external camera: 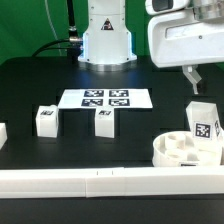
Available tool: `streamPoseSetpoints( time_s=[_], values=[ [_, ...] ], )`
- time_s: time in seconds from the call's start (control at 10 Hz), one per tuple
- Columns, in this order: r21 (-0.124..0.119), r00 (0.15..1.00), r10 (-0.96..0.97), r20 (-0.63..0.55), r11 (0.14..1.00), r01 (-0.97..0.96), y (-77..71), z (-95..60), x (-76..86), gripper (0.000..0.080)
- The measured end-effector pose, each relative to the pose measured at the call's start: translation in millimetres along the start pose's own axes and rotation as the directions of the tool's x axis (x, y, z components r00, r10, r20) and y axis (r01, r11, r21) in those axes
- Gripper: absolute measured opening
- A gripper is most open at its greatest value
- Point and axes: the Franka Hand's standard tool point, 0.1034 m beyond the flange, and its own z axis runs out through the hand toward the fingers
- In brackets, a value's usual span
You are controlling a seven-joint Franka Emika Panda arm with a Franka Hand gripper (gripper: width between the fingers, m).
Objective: Assemble stool
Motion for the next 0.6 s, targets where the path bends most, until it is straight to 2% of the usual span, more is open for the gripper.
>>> streamPoseSetpoints(
  time_s=[0.2,0.6],
  values=[
    [-0.016,0.971,-0.24,0.003,0.971,0.24,2.5,-0.3,1.1,0.0649],
    [-0.02,0.88,-0.475,0.006,0.88,0.475,4.2,-0.8,2.9,0.0649]
  ],
)
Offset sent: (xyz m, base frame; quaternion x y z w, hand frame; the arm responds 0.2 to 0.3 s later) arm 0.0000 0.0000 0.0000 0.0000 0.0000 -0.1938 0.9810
